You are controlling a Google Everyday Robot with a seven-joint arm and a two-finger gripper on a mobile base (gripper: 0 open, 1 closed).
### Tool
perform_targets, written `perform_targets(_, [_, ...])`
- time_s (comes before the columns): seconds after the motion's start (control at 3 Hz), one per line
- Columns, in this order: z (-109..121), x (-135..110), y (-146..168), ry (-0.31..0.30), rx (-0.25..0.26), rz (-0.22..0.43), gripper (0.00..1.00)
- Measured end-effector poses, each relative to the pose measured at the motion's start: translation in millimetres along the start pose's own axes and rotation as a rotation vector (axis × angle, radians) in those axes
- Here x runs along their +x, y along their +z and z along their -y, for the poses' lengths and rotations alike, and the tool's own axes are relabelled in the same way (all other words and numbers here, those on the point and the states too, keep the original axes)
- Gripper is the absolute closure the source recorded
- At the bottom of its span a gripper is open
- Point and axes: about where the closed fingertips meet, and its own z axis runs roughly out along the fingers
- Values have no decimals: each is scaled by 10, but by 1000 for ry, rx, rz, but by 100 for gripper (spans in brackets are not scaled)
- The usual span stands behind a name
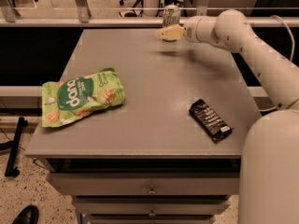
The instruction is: Move 7up can near green rice chip bag
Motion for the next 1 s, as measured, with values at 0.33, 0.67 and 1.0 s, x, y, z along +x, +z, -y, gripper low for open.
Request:
perform_targets(0.33, [128, 86, 208, -23, -5, 28, 0])
perform_targets(0.67, [215, 69, 309, -45, -16, 59, 18])
perform_targets(1.0, [266, -22, 259, -66, -20, 89, 41])
